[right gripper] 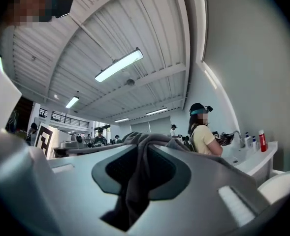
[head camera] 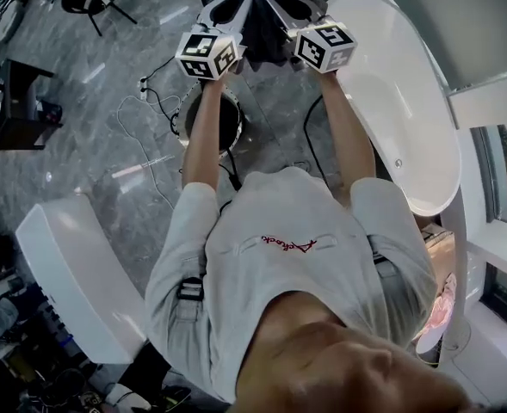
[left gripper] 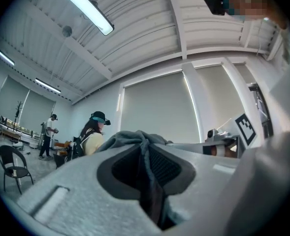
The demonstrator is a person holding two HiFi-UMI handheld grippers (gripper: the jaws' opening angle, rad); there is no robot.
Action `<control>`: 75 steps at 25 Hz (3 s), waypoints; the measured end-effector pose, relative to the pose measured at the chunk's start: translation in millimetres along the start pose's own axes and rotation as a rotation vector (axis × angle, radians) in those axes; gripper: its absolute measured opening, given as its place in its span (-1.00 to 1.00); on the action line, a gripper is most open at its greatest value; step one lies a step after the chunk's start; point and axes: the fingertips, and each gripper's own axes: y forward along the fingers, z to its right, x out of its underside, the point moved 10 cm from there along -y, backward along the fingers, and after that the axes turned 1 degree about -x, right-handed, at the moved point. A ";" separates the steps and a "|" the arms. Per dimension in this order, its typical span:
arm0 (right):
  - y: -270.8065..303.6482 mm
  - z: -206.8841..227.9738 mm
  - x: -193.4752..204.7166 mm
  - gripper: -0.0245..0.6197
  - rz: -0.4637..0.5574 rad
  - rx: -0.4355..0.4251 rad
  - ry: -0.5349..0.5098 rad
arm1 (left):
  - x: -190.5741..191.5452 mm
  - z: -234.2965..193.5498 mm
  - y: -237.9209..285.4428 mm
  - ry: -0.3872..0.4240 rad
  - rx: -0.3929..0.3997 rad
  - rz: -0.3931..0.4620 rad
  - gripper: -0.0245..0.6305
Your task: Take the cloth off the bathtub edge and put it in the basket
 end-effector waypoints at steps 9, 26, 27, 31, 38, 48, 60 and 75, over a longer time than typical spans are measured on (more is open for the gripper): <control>36.1 -77.0 23.2 -0.70 -0.026 -0.136 0.014 | -1.4 -24.8 -94.4 -0.002 -0.138 0.007 -0.76; 107.6 -192.8 83.5 -0.70 -0.053 -0.370 0.046 | 13.1 -74.3 -238.6 0.035 -0.367 0.007 -0.76; 112.6 -195.3 85.9 -0.70 -0.057 -0.385 0.049 | 13.9 -77.4 -242.3 0.035 -0.382 0.005 -0.76; 132.2 -204.0 88.5 -0.70 -0.067 -0.440 0.053 | 12.0 -88.6 -253.7 0.035 -0.436 0.004 -0.76; 160.0 -194.9 94.6 -0.70 -0.093 -0.529 0.070 | 17.2 -100.5 -248.7 0.030 -0.540 0.002 -0.76; 188.5 -186.6 101.8 -0.69 -0.129 -0.653 0.090 | 22.3 -107.7 -245.7 0.024 -0.666 -0.009 -0.76; 203.7 -200.3 151.4 -0.69 -0.239 -0.704 0.127 | 66.8 -117.7 -272.0 -0.069 -0.746 -0.045 -0.76; 203.2 -164.6 260.1 -0.69 -0.445 -0.720 0.216 | 178.2 -118.9 -264.7 -0.266 -0.832 -0.130 -0.76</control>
